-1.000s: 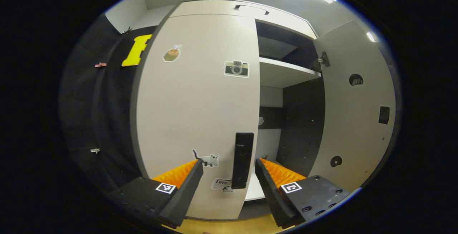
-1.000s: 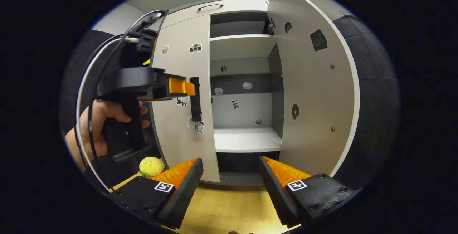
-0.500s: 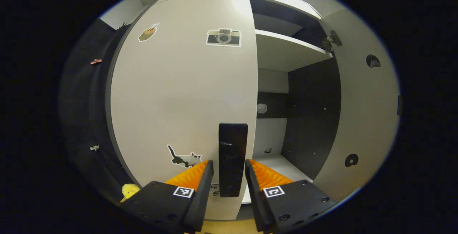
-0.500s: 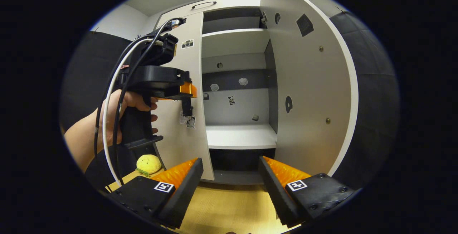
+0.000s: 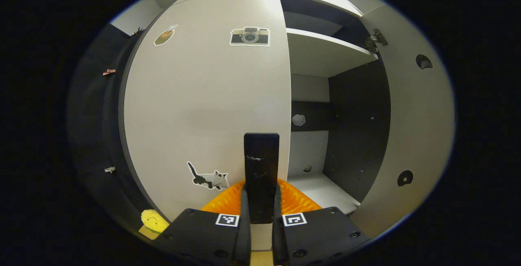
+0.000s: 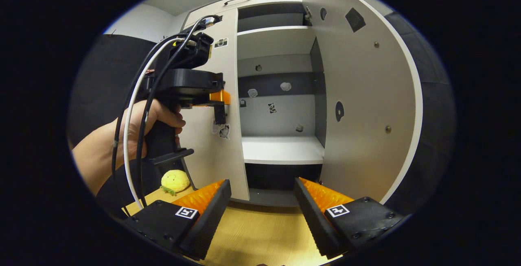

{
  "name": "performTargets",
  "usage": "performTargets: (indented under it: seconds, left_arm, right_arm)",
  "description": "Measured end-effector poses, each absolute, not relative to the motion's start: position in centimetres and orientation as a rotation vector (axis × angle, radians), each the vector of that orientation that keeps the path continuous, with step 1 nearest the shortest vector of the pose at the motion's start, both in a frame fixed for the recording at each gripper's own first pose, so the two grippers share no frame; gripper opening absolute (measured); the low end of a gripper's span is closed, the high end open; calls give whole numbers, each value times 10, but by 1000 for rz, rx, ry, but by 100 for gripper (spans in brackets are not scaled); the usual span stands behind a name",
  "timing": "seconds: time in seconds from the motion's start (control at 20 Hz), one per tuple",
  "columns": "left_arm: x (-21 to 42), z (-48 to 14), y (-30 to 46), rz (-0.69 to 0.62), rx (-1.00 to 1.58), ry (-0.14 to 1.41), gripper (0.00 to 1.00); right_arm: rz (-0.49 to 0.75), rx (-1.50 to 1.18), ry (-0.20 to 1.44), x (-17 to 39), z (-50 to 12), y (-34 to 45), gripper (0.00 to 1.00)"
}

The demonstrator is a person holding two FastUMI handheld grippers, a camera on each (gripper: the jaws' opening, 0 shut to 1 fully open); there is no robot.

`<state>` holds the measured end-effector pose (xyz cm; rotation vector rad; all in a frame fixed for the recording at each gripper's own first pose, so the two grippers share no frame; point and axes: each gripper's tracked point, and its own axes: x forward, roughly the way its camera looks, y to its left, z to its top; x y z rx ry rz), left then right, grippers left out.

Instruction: Open the right door of the double-door shoe cabinet with the right hand, and open the left door with the left hand.

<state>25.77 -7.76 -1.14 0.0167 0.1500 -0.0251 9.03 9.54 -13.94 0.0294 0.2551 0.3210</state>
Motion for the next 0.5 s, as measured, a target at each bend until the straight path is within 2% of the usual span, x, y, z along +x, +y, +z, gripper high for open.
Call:
performTargets:
  seconds: [0.15, 0.5]
  left_arm:
    - [259, -11, -78, -20, 29, 135, 9]
    - [253, -12, -76, -17, 34, 124, 9]
  right_arm:
    - [337, 23, 260, 88, -140, 98, 99]
    - [328, 38, 265, 86, -136, 100, 99]
